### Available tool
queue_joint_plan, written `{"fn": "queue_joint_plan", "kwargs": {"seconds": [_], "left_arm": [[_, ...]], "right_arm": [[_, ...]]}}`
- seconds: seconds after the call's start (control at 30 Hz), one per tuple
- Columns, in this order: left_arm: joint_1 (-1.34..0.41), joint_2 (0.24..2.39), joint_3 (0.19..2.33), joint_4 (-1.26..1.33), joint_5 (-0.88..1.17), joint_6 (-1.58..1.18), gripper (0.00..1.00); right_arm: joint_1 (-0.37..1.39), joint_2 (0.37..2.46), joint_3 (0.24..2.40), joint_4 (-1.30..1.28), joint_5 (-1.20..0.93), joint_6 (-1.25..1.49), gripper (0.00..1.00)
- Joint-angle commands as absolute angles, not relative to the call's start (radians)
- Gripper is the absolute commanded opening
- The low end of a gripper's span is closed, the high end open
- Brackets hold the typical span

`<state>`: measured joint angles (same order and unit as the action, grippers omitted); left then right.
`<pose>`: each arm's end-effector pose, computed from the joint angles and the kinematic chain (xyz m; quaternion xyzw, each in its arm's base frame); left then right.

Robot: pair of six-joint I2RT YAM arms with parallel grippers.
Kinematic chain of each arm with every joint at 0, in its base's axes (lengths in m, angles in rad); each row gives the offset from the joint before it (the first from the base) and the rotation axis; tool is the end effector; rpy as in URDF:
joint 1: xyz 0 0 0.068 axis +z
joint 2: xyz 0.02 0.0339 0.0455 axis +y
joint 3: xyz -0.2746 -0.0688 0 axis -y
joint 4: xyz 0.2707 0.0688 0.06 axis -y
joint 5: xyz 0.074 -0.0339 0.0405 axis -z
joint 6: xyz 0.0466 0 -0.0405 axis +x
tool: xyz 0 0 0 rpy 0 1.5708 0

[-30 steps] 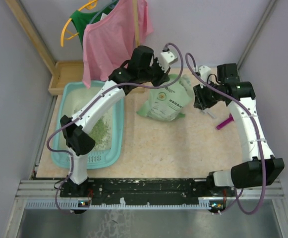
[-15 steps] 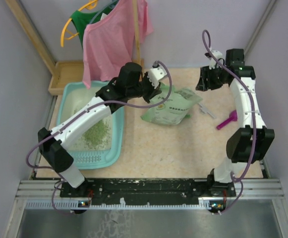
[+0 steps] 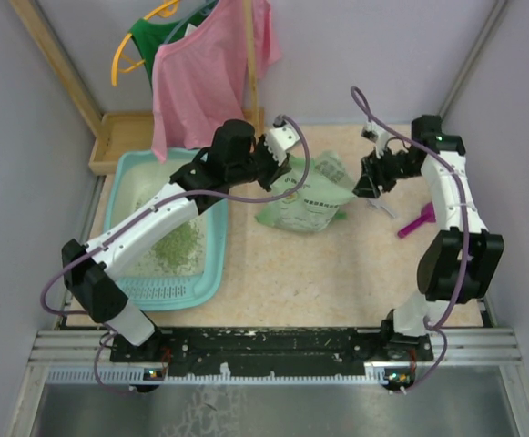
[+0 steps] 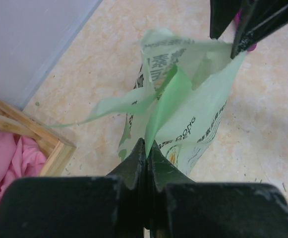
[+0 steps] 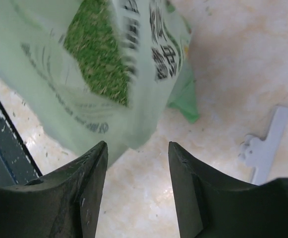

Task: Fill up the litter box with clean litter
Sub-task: Close the cat litter bag at the center of the board.

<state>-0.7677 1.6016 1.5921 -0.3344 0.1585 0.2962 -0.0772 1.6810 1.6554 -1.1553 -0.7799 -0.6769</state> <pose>0.2918 -0.2919 0.4049 0.4527 0.6794 -0.1970 0.5429 0.3645 0.0047 0.3404 -0.3384 0.8452 0.2808 0.3039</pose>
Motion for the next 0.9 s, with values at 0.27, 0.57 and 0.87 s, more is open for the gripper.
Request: {"fn": "queue_joint_plan", "kwargs": {"seconds": [0.27, 0.57, 0.87], "left_arm": [[-0.744, 1.499, 1.600, -0.199, 0.131, 0.306, 0.00], [-0.738, 1.457, 1.550, -0.200, 0.098, 0.298, 0.00], [-0.726, 1.442, 1.509, -0.198, 0.080, 0.287, 0.00]], "right_arm": [[-0.301, 1.533, 1.385, -1.189, -1.173, -1.351, 0.58], [-0.381, 1.617, 1.365, -1.499, -1.283, -1.908, 0.57], [-0.301, 1.605, 1.375, -1.497, -1.338, -1.873, 0.55]]}}
